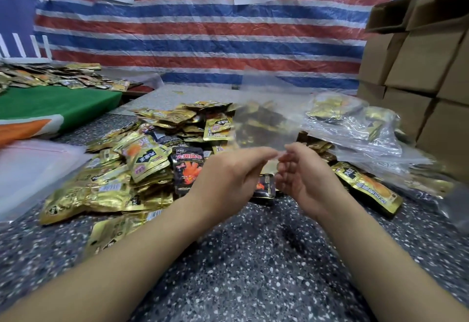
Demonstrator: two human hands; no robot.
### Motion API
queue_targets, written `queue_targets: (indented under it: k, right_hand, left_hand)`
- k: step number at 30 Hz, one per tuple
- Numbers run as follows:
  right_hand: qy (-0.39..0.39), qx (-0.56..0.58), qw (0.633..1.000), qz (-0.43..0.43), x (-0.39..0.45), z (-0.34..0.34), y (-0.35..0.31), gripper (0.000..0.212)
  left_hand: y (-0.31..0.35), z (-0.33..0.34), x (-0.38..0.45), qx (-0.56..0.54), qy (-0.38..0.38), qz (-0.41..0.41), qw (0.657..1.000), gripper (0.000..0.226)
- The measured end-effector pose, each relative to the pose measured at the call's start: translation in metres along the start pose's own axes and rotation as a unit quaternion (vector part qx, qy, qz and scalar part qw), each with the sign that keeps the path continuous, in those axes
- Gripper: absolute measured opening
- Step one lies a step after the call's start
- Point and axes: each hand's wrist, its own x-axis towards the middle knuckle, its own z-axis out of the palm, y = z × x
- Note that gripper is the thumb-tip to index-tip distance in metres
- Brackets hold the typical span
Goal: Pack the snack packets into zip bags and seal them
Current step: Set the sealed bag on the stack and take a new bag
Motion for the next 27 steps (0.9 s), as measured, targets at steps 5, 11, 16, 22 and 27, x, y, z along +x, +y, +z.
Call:
queue_targets:
  k: [5, 11, 16, 22, 27]
  right_hand:
    - [0.034, -0.020, 0.999, -0.034, 0.002, 0.001, 0.001, 0.023]
    - [0.157, -0.143, 0.940, -0.267, 0.000, -0.001, 0.004, 0.033]
    - [0.324, -0.356, 0.636, -0.603, -0.012, -0.007, -0.010, 0.027]
    - [0.127, -0.572, 0.673, -0.451, -0.013, -0.002, -0.005, 0.024]
    - [-0.019, -0.523, 0.758, -0.389, -0.009, 0.003, 0.010, 0.028]
  left_hand:
    - [0.001, -0.002, -0.003, -0.020, -0.081, -0.048, 0.995, 0.032]
    - [0.006, 0.001, -0.001, -0.121, -0.154, -0.224, 0.955, 0.063]
    - [0.006, -0.001, 0.000, -0.186, -0.139, -0.312, 0.921, 0.060]
    - [0.004, -0.001, 0.002, -0.160, -0.014, -0.298, 0.941, 0.022]
    - [0.003, 0.002, 0.000, -0.166, -0.076, -0.275, 0.944, 0.018]
